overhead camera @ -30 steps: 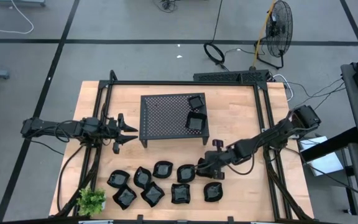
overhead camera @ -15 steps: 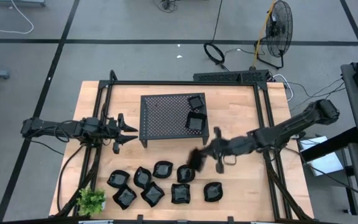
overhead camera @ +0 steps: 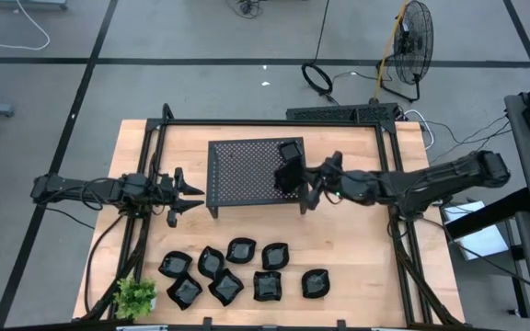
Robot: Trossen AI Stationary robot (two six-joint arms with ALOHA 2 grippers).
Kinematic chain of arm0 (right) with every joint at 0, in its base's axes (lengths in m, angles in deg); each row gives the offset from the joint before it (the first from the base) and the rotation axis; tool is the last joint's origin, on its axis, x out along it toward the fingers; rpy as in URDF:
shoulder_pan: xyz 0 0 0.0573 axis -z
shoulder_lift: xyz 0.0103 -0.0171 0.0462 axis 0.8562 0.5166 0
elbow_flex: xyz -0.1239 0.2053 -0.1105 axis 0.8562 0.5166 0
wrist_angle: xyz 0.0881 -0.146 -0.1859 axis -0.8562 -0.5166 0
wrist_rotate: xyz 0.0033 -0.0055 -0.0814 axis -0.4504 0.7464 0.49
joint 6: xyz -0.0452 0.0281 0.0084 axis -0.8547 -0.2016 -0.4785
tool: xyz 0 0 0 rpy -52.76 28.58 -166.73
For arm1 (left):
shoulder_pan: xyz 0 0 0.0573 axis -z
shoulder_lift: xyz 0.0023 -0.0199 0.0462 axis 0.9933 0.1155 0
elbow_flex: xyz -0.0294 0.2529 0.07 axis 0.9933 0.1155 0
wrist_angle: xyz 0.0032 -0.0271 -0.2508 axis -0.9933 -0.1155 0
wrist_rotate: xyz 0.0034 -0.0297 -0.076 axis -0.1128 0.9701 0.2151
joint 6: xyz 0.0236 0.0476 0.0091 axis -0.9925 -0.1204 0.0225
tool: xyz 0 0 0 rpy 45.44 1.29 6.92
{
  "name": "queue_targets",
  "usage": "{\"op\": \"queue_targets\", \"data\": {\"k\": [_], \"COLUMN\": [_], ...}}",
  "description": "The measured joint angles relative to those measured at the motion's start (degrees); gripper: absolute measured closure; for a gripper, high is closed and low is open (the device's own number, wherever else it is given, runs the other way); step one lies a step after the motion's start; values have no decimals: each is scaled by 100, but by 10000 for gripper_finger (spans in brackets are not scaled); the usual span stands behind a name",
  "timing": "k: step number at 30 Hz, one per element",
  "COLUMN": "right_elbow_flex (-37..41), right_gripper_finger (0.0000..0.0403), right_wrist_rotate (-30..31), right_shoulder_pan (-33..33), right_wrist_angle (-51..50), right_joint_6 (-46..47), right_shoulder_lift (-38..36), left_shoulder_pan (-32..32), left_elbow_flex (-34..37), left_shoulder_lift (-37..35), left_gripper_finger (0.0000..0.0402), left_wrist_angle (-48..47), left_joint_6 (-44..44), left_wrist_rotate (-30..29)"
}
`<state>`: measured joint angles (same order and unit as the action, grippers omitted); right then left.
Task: Pick & Place Mini shaped plates
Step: Stack the distorted square plate on the other distorted square plate on the shelf
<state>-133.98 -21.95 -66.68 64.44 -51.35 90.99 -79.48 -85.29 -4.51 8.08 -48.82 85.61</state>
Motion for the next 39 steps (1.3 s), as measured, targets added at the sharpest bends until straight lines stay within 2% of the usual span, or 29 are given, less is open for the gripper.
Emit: {"op": "queue_targets", "data": {"k": [20,25,29,33,35,39], "right_elbow_flex": [264,267,94,-732,-1337,-2392], "right_gripper_finger": [403,403,403,403,403,403], "right_wrist_rotate": [-36,-108,-1246,-2393,-2704,-2906], "right_shoulder_pan": [130,130,275,791,1051,1433], "right_wrist_angle": [-193,-55,-177,-1293,-2119,-3793], "right_joint_6": [338,-22,-1442,-1595,-1639,-1927], "right_shoulder_lift": [93,87,-21,-14,156,635], "left_shoulder_pan": [2,0,0,0,0,0], "left_elbow_flex": [0,0,0,0,0,0], "left_shoulder_lift": [0,0,0,0,0,0], "left_gripper_finger": [256,256,256,256,256,256], "left_wrist_angle": [0,0,-2,-1,0,-2], "left_joint_6": [0,0,0,0,0,0], "left_wrist_rotate": [0,0,0,0,0,0]}}
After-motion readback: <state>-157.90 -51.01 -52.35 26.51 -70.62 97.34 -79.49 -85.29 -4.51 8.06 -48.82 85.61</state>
